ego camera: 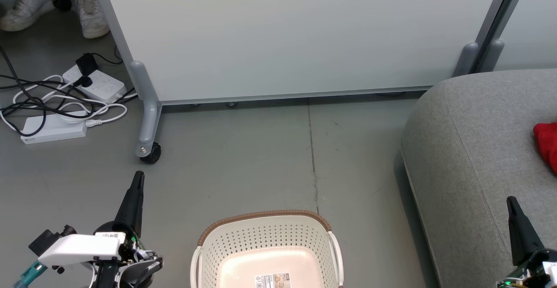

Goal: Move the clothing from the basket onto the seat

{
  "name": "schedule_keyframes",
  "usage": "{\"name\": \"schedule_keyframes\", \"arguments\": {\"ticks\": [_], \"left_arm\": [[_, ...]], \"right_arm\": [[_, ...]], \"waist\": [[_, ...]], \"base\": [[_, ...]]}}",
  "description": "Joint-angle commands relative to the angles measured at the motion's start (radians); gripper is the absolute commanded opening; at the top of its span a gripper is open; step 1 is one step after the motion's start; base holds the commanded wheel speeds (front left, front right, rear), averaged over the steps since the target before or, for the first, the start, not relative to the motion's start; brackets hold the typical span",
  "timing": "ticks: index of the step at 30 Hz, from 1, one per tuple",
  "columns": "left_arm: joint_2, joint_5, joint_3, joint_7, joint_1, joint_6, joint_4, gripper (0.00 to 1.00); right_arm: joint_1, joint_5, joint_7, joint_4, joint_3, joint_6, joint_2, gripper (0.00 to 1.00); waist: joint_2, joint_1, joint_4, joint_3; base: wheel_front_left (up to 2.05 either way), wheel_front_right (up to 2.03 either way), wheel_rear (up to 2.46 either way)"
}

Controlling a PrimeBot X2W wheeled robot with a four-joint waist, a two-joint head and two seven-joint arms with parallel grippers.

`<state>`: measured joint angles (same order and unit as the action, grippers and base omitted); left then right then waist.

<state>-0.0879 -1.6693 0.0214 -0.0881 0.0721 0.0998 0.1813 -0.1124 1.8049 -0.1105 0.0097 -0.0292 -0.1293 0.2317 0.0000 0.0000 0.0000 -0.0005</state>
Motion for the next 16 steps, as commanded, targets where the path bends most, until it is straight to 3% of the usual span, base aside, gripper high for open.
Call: {"name": "schedule_keyframes", "arguments": {"ticks": [1, 16], "left_arm": [[-0.005, 0.004, -0.005, -0.004, 0.019, 0.003, -0.002, 0.0], [-0.003, 0.006, -0.007, -0.004, 0.018, 0.003, -0.002, 0.0]], "right_arm": [[-0.006, 0.005, -0.005, -0.006, 0.002, -0.002, 0.008, 0.0], [-0.006, 0.011, -0.013, -0.008, -0.006, -0.003, 0.016, 0.0]], "waist": [[0.0, 0.0, 0.0, 0.0], [0.0, 0.0, 0.0, 0.0]], "base": [[0.0, 0.0, 0.0], [0.0, 0.0, 0.0]]}}
